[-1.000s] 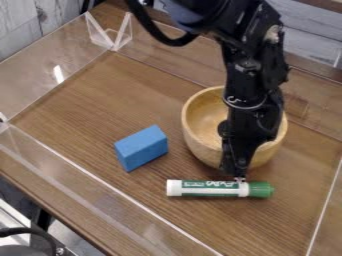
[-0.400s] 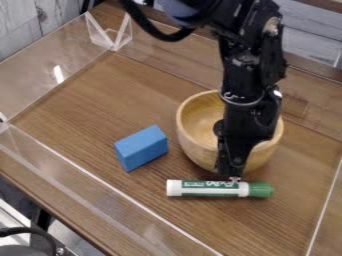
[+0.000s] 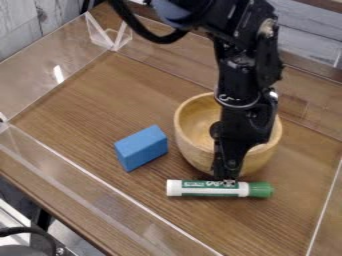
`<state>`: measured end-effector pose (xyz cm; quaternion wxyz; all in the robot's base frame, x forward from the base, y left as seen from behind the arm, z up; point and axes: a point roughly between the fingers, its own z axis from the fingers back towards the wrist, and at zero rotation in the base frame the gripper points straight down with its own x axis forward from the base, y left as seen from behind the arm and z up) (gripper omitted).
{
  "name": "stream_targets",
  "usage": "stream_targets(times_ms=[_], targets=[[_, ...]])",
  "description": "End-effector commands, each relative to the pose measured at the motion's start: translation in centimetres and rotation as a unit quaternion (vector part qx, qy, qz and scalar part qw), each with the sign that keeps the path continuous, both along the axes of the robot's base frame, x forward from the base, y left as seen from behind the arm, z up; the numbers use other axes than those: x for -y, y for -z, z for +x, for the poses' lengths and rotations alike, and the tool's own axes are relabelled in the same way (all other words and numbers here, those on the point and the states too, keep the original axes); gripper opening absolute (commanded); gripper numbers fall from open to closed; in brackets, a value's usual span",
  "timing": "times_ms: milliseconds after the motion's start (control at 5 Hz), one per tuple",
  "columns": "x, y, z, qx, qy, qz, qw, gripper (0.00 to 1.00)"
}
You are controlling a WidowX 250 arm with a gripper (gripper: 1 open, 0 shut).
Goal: Put the green marker in the brown bowl
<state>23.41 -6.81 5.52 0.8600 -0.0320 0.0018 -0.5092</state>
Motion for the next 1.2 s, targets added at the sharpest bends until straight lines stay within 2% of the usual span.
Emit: stream_targets(times_ms=[0,200,600,1000], targets=[[0.0,-1.5,0.4,0.029,0.003,-0.009,0.9995,0.0],[0.0,-1.4,0.2,0.031,0.014,-0.011,0.9994,1.0],[0.4,-0.1,-0.6,0.039,0.032,-0.013,0.9987,1.0],[0.6,1.3,-0.7,0.045,0.029,-0.012,0.9985,1.0]])
